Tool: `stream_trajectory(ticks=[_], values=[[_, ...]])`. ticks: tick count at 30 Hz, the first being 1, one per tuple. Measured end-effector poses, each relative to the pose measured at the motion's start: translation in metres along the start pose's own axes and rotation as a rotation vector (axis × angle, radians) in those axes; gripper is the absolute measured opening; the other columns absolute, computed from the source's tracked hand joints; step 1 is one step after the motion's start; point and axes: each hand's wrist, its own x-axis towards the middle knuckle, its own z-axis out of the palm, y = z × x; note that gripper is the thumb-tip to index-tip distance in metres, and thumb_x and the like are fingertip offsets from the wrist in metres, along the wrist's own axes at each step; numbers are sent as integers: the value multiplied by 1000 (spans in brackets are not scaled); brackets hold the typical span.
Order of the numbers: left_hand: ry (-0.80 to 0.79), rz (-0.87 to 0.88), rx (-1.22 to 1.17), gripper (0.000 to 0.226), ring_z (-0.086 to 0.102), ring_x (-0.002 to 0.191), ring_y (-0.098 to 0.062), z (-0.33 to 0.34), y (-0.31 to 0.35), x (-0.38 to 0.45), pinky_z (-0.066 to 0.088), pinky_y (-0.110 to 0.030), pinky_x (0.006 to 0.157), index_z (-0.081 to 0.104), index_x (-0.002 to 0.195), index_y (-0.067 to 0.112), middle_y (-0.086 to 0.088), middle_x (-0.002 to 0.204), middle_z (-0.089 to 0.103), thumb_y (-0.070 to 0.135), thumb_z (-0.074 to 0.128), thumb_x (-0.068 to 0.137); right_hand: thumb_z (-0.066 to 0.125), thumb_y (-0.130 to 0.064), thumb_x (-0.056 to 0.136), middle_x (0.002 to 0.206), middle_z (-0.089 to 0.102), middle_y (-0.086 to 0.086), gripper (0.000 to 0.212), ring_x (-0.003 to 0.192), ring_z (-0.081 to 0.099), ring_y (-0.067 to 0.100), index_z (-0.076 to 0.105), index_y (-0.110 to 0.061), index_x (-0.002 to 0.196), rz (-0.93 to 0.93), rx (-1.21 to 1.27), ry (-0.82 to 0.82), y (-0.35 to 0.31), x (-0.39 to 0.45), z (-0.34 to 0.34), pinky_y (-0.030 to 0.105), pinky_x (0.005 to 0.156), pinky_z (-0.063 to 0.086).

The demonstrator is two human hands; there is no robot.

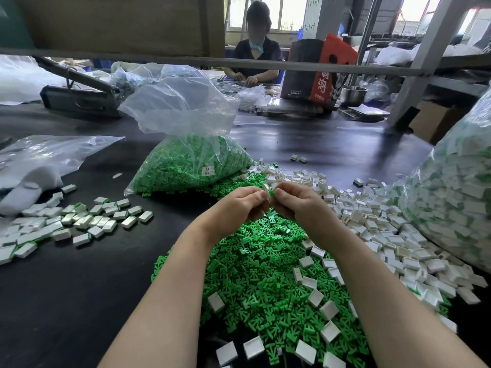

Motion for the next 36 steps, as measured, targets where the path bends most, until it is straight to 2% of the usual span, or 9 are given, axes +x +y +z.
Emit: stream_trajectory(ticks=[4,6,10,12,20,23,28,31,36], values=[[-16,-9,14,31,45,62,-5,-1,-1,2,39,-15,61,53,77,15,5,69,49,20,40,105,50,-11,101,63,44,1,22,58,37,14,56,-4,80,-59,-186,-12,0,0,-2,28,57,31],[-27,-10,27,30,44,60,-3,-1,-2,1,39,-12,60,52,77,15,7,67,47,20,40,105,52,-11,100,65,43,4,21,61,37,18,55,2,83,-81,-224,-26,-1,-1,-3,31,58,32],[-51,-7,2,31,42,54,2,-2,0,0,38,-8,56,51,76,17,12,62,44,17,39,105,54,-13,99,69,46,9,20,67,38,22,59,-8,81,-64,-179,-60,0,-2,-4,39,65,32],[-71,-12,29,29,40,55,0,-3,1,-1,36,-10,57,52,78,16,11,62,43,19,40,105,54,-16,100,72,49,12,21,68,41,22,61,-8,81,-43,-158,-73,1,-2,-6,38,66,35],[-76,-42,30,24,37,66,-11,-1,1,0,33,-28,70,51,83,13,4,68,41,20,42,104,48,-14,102,56,46,-12,30,50,36,2,56,-13,73,-8,-87,-141,4,-2,-5,12,51,32],[-67,-51,26,22,38,70,-13,0,-1,1,33,-34,77,52,86,13,3,71,41,21,42,104,48,-12,102,61,49,-8,25,51,38,1,56,-11,78,3,7,-148,6,-2,-5,12,51,34],[-70,-55,72,27,41,66,-8,3,-3,1,37,-17,68,52,79,17,5,70,42,19,42,104,49,-10,101,60,52,-14,19,54,41,0,58,-9,85,5,-28,-151,12,-2,-4,11,53,36],[-78,-69,65,22,40,74,-15,3,-5,1,36,-29,77,52,86,11,0,74,43,18,42,104,48,-9,101,58,50,-14,20,52,40,-1,57,-9,82,-11,-74,-155,14,-1,-4,11,51,35],[-73,-66,102,28,39,66,-12,5,-10,0,32,-28,66,49,78,16,5,67,42,21,42,104,53,-13,100,65,49,-4,21,58,41,5,59,-7,80,-18,-193,-155,15,-2,-6,17,55,34]])
